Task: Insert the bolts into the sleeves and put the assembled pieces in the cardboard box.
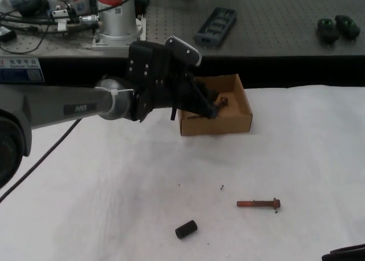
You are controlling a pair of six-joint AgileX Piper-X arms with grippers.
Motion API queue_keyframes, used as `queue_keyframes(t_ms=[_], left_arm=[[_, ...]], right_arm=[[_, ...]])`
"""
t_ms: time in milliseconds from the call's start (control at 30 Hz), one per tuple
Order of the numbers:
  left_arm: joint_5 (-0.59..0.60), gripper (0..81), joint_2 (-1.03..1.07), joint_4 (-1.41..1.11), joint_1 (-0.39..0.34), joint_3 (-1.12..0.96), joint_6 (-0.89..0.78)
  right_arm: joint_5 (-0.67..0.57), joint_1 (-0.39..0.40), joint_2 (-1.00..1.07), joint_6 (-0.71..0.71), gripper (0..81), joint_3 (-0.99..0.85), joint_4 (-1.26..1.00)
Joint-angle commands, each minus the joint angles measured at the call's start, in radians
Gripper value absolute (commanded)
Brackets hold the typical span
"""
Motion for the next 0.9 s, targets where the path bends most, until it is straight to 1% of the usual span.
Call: queue_keyframes(t_ms=[0, 100, 167, 233, 333, 400, 467, 533, 633, 733, 867], left_arm=[[0.016, 43.7, -0.012, 0.012, -0.002, -0.017, 0.003], [0.053, 41.7, -0.015, 0.056, -0.002, -0.017, 0.01], [0.106, 41.0, -0.031, 0.124, -0.008, -0.017, 0.026], [0.136, 40.7, -0.053, 0.208, -0.018, -0.017, 0.1], [0.114, 40.7, -0.107, 0.334, -0.035, -0.017, 0.288], [0.104, 39.3, -0.152, 0.389, -0.037, -0.017, 0.307], [0.137, 36.9, -0.191, 0.459, -0.035, -0.017, 0.319], [0.177, 35.2, -0.215, 0.537, -0.034, -0.017, 0.375], [0.185, 34.8, -0.229, 0.628, -0.047, -0.015, 0.458], [0.185, 34.8, -0.229, 0.67, -0.075, -0.015, 0.51], [0.211, 34.8, -0.229, 0.737, -0.135, -0.015, 0.541]], right_arm=[[-0.016, -0.001, -0.007, -0.002, 23.2, 0.001, -0.011], [-0.016, -0.001, -0.007, -0.002, 23.2, 0.001, -0.011], [-0.016, -0.001, -0.007, -0.002, 23.2, 0.001, -0.012], [-0.016, -0.001, -0.007, -0.002, 23.2, 0.001, -0.028], [-0.013, -0.001, -0.007, -0.002, 23.2, 0.001, -0.072], [0.014, -0.001, -0.007, 0.0, 23.2, -0.001, -0.105], [0.059, -0.001, -0.007, 0.007, 23.2, -0.004, -0.13], [0.136, -0.004, -0.007, 0.017, 23.2, -0.016, -0.131], [0.236, -0.004, -0.007, 0.016, 23.2, -0.039, -0.131], [0.289, -0.004, -0.007, 0.016, 23.2, -0.067, -0.131], [0.442, -0.004, -0.007, 0.043, 23.2, -0.115, -0.131]])
